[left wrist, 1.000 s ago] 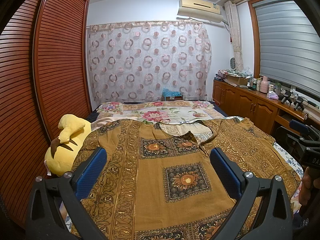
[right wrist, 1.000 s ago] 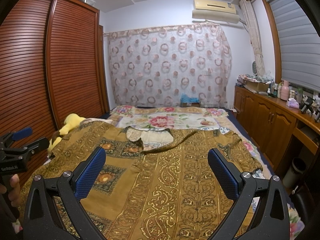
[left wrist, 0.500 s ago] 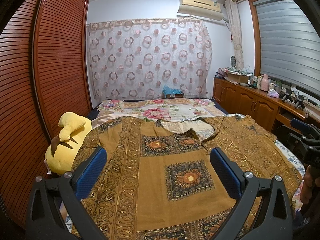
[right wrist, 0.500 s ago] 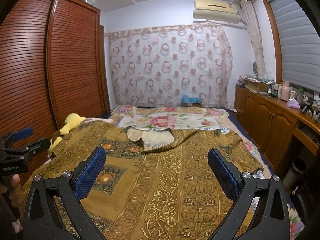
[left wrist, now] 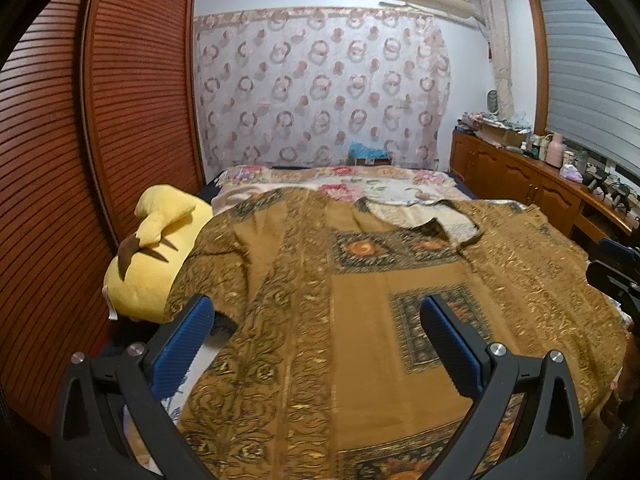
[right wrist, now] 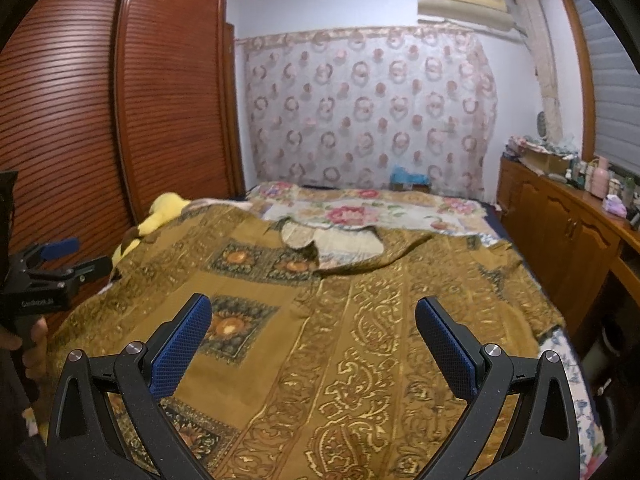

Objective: Fold small clothes
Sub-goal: 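Grasp the golden shirt's sleeve edge with the left gripper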

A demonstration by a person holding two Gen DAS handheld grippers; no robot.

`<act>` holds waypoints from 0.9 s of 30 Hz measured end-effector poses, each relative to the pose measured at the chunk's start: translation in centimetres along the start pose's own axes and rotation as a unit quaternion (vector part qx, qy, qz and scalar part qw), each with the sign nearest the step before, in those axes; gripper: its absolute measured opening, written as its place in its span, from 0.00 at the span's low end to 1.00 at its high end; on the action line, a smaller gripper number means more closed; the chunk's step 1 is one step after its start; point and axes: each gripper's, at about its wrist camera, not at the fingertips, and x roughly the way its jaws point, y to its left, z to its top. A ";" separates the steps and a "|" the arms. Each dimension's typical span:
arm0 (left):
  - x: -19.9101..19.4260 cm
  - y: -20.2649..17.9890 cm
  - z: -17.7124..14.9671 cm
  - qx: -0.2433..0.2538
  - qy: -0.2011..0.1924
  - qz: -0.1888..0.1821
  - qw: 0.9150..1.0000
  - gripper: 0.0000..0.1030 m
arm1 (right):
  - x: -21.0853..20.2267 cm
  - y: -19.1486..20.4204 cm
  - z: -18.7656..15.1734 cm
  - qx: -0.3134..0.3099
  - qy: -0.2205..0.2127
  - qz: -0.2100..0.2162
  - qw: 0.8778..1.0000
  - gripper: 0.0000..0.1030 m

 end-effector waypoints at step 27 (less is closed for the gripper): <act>6.7 13.4 -2.2 -0.023 0.119 -0.001 0.993 0.84 | 8.4 3.4 -0.3 -0.061 0.099 0.062 0.991 1.00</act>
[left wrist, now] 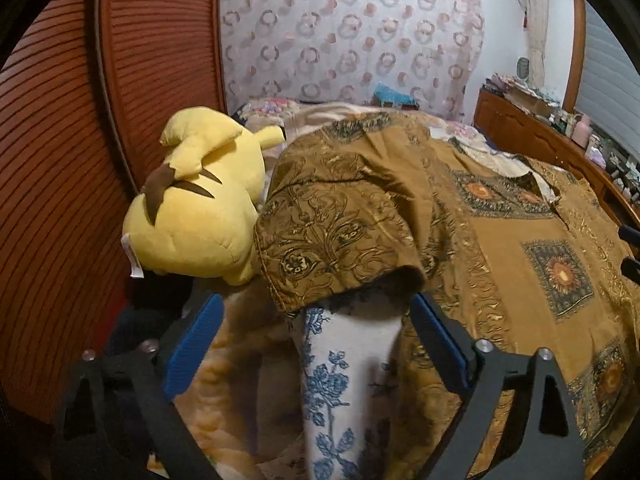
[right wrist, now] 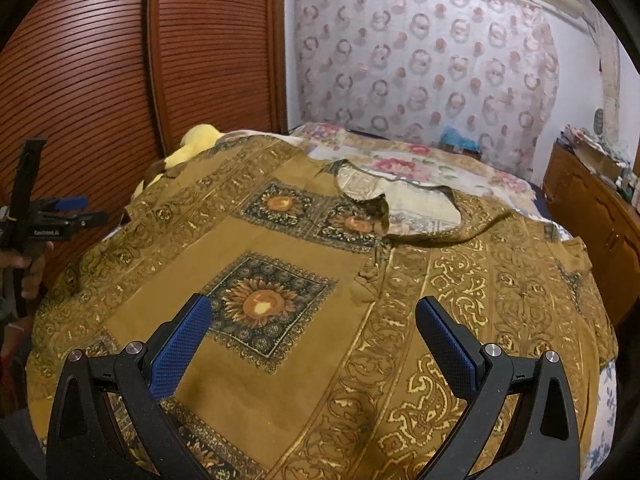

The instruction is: Fold small clothes

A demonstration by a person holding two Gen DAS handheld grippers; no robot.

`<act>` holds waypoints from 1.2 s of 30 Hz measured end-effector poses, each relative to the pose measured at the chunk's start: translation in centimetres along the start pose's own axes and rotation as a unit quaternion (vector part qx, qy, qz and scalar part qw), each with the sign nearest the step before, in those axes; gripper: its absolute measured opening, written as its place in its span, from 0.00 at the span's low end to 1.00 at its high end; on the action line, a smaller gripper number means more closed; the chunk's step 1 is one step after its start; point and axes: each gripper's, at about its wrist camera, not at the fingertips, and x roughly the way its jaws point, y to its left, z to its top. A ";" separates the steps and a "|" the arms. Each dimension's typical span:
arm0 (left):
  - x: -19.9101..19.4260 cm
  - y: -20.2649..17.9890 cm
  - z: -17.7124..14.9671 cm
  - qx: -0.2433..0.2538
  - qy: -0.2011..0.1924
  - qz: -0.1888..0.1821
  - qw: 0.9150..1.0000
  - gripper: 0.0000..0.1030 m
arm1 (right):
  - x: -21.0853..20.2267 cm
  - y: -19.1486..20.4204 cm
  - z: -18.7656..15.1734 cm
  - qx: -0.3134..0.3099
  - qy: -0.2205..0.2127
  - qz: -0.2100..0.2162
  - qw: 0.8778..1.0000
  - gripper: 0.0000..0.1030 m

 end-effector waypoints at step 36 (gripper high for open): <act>-1.4 -12.2 6.2 0.128 -0.045 -0.119 0.984 0.05 | -1.0 -3.3 0.5 0.039 -0.013 0.000 0.999 1.00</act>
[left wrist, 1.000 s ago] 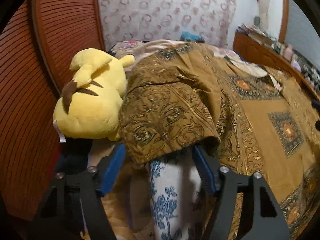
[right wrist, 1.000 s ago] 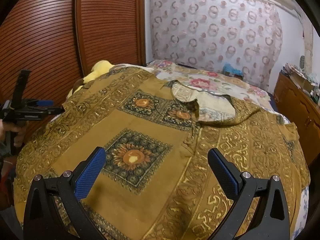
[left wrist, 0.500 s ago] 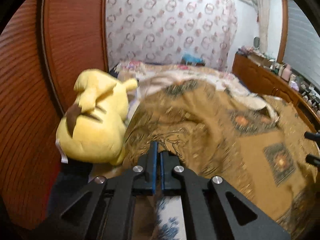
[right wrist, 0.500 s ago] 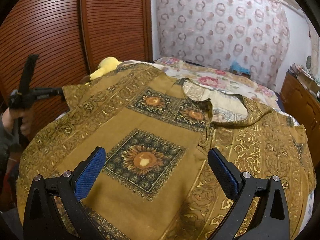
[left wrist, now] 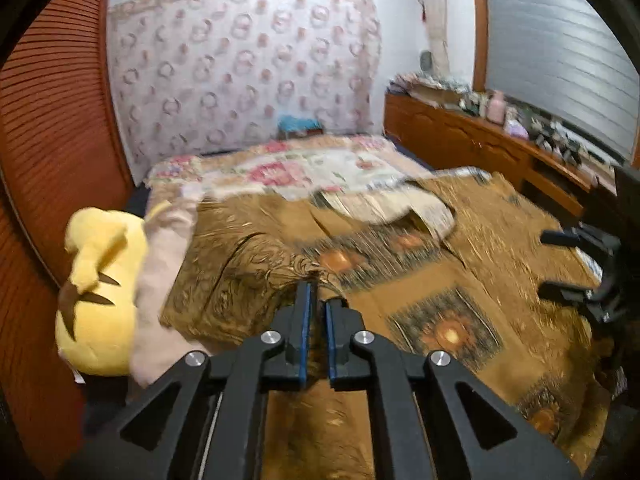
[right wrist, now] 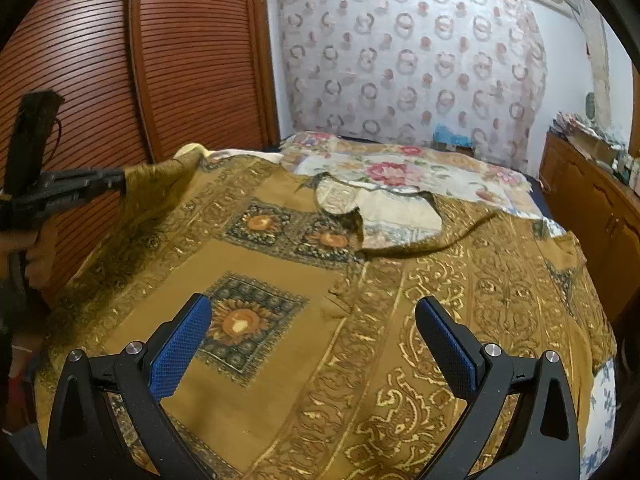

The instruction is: Fold small clothes

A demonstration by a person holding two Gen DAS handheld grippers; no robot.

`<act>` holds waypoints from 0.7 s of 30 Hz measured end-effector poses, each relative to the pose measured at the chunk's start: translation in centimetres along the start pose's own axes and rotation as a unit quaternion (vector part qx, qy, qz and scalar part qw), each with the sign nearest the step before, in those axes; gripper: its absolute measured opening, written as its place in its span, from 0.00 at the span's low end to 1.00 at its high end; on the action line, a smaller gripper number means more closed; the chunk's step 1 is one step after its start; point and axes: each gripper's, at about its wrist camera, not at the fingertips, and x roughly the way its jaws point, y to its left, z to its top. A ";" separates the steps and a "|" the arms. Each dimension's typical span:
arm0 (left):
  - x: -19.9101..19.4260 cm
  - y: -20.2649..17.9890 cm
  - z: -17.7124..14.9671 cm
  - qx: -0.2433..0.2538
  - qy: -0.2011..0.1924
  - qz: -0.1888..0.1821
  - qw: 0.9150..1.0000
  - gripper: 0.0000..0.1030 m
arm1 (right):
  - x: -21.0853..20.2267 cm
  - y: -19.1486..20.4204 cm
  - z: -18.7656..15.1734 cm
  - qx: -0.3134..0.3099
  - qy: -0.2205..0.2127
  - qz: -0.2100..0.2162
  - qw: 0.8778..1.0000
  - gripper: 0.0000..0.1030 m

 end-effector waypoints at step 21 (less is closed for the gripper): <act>-5.1 3.5 -5.3 -0.080 -0.047 0.028 0.995 0.59 | 1.6 1.7 1.4 -0.037 0.009 0.024 0.999 1.00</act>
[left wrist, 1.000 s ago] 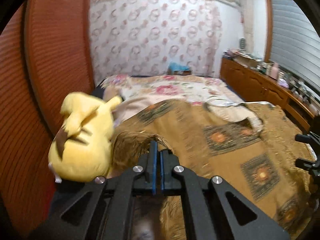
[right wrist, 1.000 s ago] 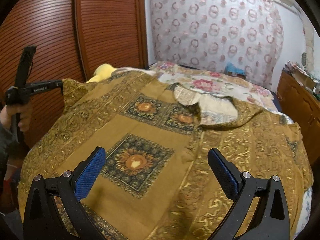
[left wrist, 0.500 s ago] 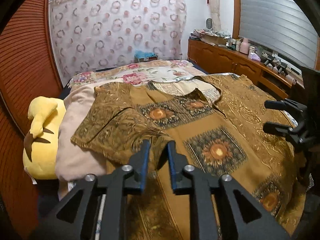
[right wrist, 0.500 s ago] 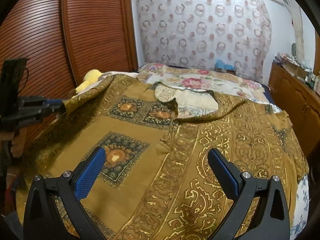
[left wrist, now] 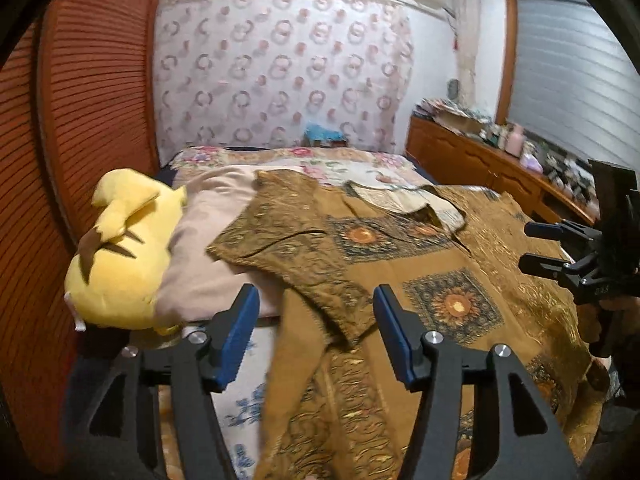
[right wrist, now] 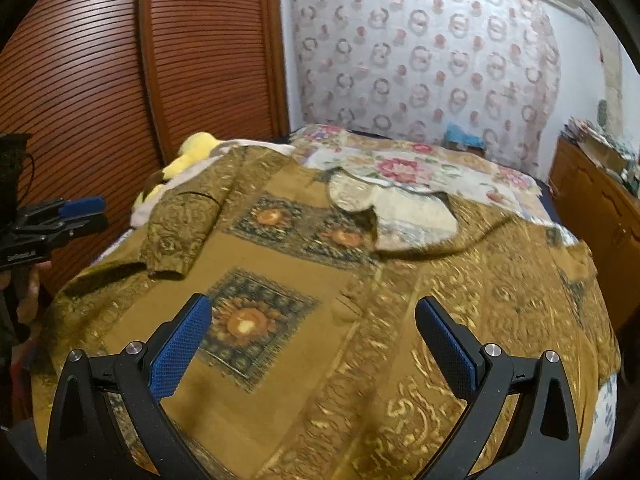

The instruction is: Fold small clothes

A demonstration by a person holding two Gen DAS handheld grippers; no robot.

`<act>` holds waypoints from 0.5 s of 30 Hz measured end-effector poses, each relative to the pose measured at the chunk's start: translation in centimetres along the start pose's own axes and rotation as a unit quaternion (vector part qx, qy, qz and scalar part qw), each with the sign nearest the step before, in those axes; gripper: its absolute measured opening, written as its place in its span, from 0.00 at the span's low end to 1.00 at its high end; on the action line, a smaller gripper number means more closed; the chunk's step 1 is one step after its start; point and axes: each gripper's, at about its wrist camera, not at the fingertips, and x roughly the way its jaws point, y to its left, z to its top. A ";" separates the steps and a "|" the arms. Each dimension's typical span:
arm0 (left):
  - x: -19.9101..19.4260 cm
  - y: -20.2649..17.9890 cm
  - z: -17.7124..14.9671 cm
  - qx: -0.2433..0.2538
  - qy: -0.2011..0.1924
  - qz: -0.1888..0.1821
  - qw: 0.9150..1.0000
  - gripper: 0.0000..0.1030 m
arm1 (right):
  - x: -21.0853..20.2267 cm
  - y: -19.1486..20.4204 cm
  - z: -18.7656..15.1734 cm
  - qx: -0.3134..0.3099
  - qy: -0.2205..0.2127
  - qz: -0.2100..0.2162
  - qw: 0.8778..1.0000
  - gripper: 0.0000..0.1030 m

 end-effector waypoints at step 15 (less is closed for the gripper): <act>-2.3 3.6 -2.3 -0.044 -0.021 0.044 0.998 0.77 | 8.4 7.2 5.9 -0.060 0.041 0.102 0.992 0.79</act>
